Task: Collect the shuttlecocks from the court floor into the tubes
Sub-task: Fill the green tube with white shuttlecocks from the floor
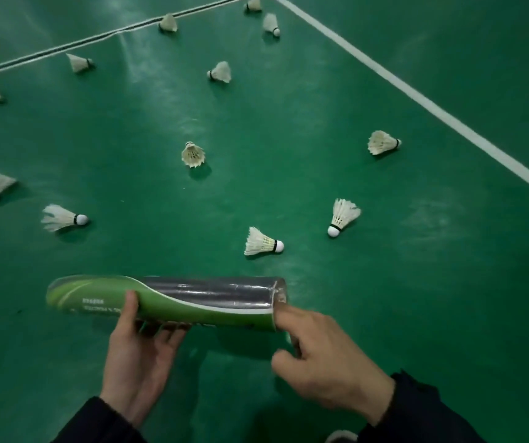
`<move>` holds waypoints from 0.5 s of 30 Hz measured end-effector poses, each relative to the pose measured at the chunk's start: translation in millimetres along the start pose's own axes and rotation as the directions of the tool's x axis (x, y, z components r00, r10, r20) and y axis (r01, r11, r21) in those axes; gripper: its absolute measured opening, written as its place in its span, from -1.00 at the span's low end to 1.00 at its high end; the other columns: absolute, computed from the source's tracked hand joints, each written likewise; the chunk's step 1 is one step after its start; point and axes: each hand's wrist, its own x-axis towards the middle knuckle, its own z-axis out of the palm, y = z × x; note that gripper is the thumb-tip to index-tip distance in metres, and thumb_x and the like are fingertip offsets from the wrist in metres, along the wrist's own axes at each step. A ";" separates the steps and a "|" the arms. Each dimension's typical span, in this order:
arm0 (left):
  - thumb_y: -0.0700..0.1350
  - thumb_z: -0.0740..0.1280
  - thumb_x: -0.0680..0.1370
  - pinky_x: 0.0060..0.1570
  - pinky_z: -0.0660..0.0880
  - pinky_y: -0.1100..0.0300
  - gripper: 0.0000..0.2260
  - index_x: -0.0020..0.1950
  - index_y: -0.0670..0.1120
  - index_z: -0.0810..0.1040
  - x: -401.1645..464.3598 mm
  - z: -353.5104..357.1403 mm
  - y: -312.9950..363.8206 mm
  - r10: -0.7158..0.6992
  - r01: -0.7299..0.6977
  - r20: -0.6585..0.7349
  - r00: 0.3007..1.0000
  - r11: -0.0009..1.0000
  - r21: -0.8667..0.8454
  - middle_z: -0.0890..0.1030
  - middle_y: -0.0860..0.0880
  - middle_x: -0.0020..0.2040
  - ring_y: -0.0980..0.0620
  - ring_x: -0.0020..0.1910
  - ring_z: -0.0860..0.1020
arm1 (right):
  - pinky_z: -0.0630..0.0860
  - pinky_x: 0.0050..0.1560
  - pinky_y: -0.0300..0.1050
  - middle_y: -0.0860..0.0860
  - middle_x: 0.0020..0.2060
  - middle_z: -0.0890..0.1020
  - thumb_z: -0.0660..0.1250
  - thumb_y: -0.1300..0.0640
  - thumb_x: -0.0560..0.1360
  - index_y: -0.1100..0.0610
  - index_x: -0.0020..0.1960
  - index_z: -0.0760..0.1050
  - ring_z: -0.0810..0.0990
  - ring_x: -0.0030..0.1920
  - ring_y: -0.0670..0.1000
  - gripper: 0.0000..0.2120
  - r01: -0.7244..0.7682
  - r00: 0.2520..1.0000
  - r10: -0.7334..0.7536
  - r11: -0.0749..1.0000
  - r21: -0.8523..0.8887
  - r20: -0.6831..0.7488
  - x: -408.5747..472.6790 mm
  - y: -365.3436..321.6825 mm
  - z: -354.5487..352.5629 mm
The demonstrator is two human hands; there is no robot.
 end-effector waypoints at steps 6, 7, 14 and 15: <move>0.17 0.32 0.62 0.08 0.65 0.00 -0.46 0.51 -0.10 0.47 -6.2 -3.4 -3.4 0.005 -0.006 -0.013 1.000 0.998 -0.060 0.61 -0.13 0.31 -0.07 0.19 0.62 | 0.43 -0.36 0.09 -0.04 -0.40 0.39 0.27 -0.01 0.48 -0.21 0.14 0.47 0.40 -0.43 0.01 -0.76 -0.138 0.990 0.140 0.958 0.250 0.007 11.3 4.1 14.8; 0.17 0.31 0.62 0.07 0.65 0.02 -0.46 0.51 -0.10 0.47 -7.2 -5.3 -3.5 0.002 -0.003 -0.013 1.000 0.997 -0.072 0.59 -0.13 0.34 -0.07 0.21 0.60 | 0.50 -0.32 0.10 -0.04 -0.40 0.43 0.30 -0.05 0.52 -0.24 0.19 0.47 0.49 -0.42 0.08 -0.75 -0.148 0.989 0.146 0.951 0.271 0.026 13.2 3.3 15.2; 0.14 0.34 0.61 0.03 0.66 0.00 -0.60 0.34 -0.07 0.52 -4.8 -16.5 -2.3 -0.035 0.033 -0.019 0.999 0.995 -0.098 0.55 -0.14 0.22 -0.10 0.26 0.55 | 0.60 -0.31 0.01 -0.08 -0.11 0.71 0.37 -0.05 0.53 -0.10 0.20 0.59 0.61 -0.37 -0.01 -0.74 -0.182 0.960 0.279 0.693 0.697 -0.027 20.1 1.1 37.7; 0.14 0.36 0.60 0.01 0.67 -0.01 -0.61 0.33 -0.05 0.52 -3.3 -17.3 1.0 -0.026 0.024 -0.026 0.999 0.995 -0.098 0.54 -0.13 0.19 -0.10 0.21 0.56 | 0.56 -0.37 -0.03 -0.08 0.01 0.71 0.40 -0.03 0.52 -0.13 0.18 0.59 0.59 -0.40 -0.01 -0.76 -0.142 0.946 0.303 0.700 0.700 -0.111 19.9 2.4 41.1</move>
